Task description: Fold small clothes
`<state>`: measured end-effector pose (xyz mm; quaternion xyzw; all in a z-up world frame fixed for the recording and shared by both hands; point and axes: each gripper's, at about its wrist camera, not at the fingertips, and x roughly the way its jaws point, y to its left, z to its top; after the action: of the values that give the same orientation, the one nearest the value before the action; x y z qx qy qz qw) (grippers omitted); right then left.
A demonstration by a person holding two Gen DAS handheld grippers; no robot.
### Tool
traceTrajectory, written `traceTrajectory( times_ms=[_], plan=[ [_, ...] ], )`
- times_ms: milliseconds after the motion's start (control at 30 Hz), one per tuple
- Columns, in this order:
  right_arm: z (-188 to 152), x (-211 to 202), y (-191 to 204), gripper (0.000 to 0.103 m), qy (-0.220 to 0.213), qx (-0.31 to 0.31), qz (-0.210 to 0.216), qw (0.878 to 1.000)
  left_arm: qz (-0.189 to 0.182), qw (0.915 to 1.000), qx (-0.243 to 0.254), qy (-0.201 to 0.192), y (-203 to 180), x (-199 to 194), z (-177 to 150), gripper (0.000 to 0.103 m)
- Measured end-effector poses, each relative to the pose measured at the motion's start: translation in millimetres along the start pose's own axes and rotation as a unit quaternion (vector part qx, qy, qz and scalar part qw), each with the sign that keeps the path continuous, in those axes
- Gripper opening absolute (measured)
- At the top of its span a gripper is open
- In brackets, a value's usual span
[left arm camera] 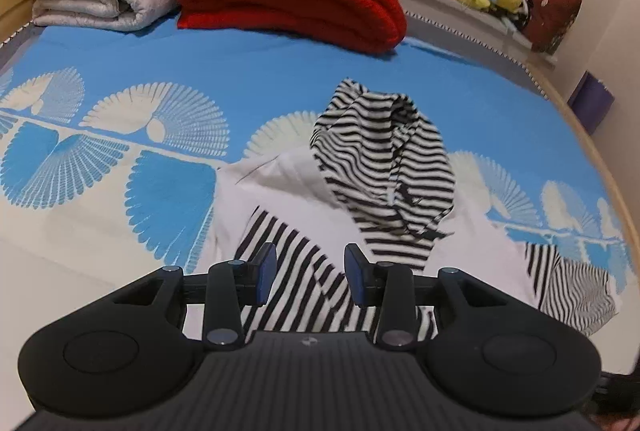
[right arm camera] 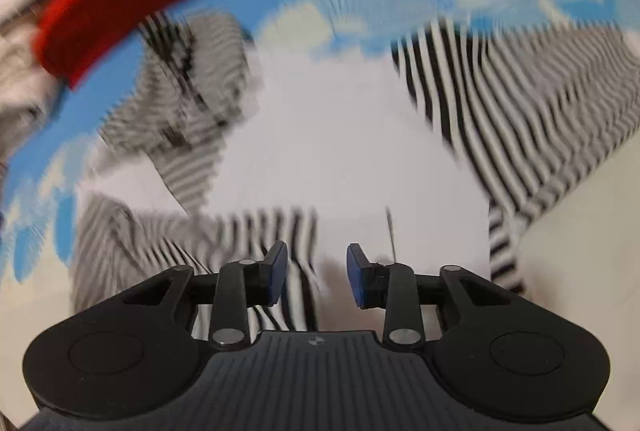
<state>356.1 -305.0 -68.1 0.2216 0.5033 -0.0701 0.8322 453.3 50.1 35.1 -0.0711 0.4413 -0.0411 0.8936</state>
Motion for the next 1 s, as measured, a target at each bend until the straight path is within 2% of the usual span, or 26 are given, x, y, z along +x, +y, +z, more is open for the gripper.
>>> traceTrajectory(
  times_ms=[100,233,300,333,367,433,467,533,600,667,700,767,800,867,933,1000],
  plan=[
    [-2.4,22.2,-6.4,0.041,0.032,0.003,-0.068,0.997,0.01,0.9999,0.002,0.009,0.2,5.8,-1.2,0.041],
    [-2.5,35.0,-8.1,0.045,0.034,-0.005,-0.085,0.996,0.01,0.9999,-0.01,0.01,3.6,9.6,2.7,0.041],
    [-4.2,35.1,5.1,0.021,0.016,-0.048,-0.091,0.995,0.014,0.9997,-0.021,0.008,8.8,9.6,5.6,0.041],
    [-4.8,33.2,10.1,0.003,0.007,-0.067,-0.091,0.994,0.018,0.9995,-0.025,0.007,11.7,9.5,7.2,0.041],
    [-5.0,28.2,18.4,0.003,-0.005,-0.084,-0.087,0.993,0.025,0.9992,-0.03,0.007,15.4,9.3,8.7,0.041],
    [-0.7,8.6,35.9,0.002,-0.044,-0.118,-0.043,0.991,0.04,0.9985,-0.038,0.004,24.2,9.4,10.8,0.041],
    [3.2,-7.5,46.6,0.002,-0.083,-0.143,-0.025,0.986,0.046,0.9981,-0.042,0.004,28.2,9.6,11.5,0.041],
    [9.5,-36.6,58.6,0.002,-0.164,-0.18,-0.014,0.97,0.058,0.9971,-0.05,0.004,34.6,10.7,11.6,0.041],
    [21.8,-57.7,54.1,0.002,-0.224,-0.17,0.0,0.96,0.062,0.9968,-0.049,0.009,35.9,13.7,9.2,0.041],
    [38.4,-63.6,37.3,0.002,-0.254,-0.133,-0.031,0.958,0.062,0.997,-0.043,0.018,33.5,18.8,5.6,0.041],
    [44.4,-60.8,27.9,0.002,-0.255,-0.11,-0.052,0.959,0.06,0.997,-0.043,0.024,32.1,21.7,4.1,0.041],
    [58.3,-44.9,4.6,0.004,-0.226,-0.058,-0.096,0.968,0.052,0.9972,-0.043,0.033,30.2,26.7,1.4,0.041],
    [64.5,-30.7,-2.4,0.008,-0.194,-0.046,-0.113,0.973,0.049,0.9971,-0.044,0.038,29.2,29.4,0.1,0.041],
    [71.2,-6.2,-10.6,0.009,-0.134,-0.037,-0.142,0.98,0.045,0.997,-0.044,0.045,26.5,34.9,-3.3,0.041],
    [72.0,-2.2,-10.8,0.015,-0.137,-0.022,-0.144,0.98,0.043,0.997,-0.038,0.053,21.8,40.1,-7.2,0.041],
    [73.0,-10.3,-7.5,0.024,-0.151,-0.025,-0.123,0.981,0.04,0.997,-0.027,0.06,16.0,45.8,-12.3,0.041]
  ],
)
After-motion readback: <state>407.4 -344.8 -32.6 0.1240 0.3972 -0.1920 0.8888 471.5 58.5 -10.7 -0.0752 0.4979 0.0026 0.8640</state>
